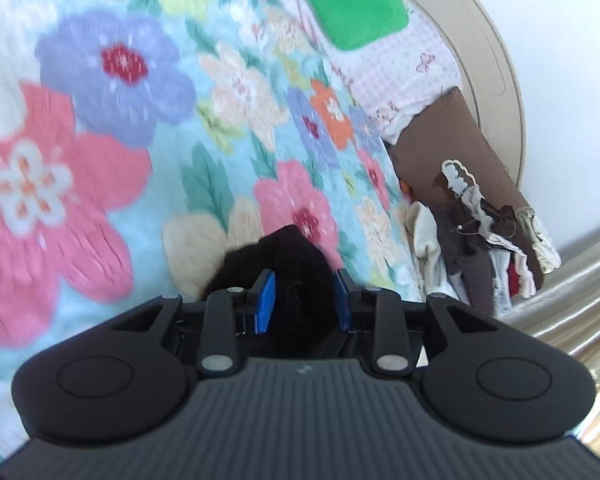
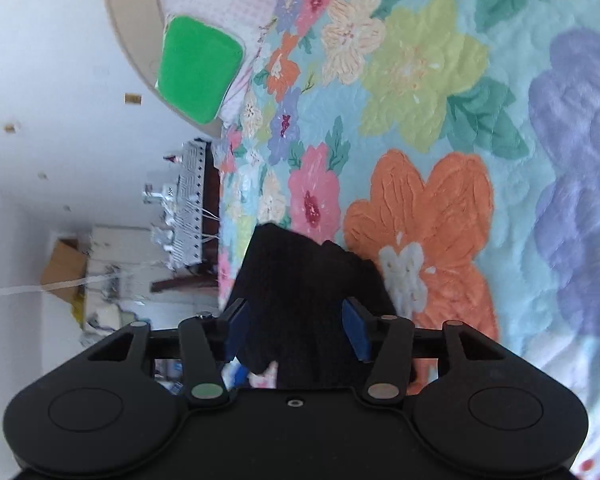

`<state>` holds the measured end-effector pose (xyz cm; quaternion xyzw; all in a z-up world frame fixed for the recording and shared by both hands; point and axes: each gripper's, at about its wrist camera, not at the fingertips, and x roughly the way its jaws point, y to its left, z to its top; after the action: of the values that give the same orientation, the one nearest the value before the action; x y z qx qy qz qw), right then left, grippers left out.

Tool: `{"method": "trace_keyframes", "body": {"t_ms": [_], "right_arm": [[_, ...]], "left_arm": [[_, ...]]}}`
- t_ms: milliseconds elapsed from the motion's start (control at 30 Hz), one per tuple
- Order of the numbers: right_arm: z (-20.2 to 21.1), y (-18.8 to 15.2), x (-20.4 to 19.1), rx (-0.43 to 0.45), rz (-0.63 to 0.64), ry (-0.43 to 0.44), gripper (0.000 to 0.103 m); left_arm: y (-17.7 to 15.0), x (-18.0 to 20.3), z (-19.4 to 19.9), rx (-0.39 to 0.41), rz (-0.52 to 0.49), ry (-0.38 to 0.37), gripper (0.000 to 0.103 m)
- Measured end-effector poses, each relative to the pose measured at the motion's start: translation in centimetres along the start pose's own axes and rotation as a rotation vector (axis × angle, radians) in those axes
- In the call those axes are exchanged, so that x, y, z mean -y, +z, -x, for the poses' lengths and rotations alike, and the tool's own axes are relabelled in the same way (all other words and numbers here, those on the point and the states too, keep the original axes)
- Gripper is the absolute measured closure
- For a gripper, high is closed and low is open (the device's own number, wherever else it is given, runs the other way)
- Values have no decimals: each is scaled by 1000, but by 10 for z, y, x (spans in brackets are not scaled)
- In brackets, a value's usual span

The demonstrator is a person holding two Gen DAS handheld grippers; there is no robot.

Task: Fold clothes

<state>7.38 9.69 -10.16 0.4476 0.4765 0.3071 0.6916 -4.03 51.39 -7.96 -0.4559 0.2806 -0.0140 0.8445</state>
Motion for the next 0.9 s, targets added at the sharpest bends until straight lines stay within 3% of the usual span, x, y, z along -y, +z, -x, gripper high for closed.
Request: {"method": "trace_keyframes", "body": {"t_ms": [67, 167, 367, 500, 633, 733, 900], "right_arm": [[0, -7, -9, 1, 133, -62, 45], [-3, -16, -22, 13, 324, -158, 45], [-25, -15, -20, 1, 402, -249, 45], [-51, -17, -13, -14, 427, -270, 40], [-69, -17, -6, -4, 331, -252, 39], [-74, -15, -16, 14, 374, -266, 38], [-87, -8, -22, 43, 463, -335, 41]], "left_arm": [[3, 7, 8, 13, -40, -29, 60], [-1, 19, 8, -17, -111, -43, 56], [-23, 42, -22, -133, -328, 32, 44], [-33, 39, -50, -197, -410, 199, 46], [-32, 32, -52, -165, -394, 336, 50], [-35, 36, -51, -126, -467, 459, 42], [-33, 35, -44, -110, -414, 464, 42]]}}
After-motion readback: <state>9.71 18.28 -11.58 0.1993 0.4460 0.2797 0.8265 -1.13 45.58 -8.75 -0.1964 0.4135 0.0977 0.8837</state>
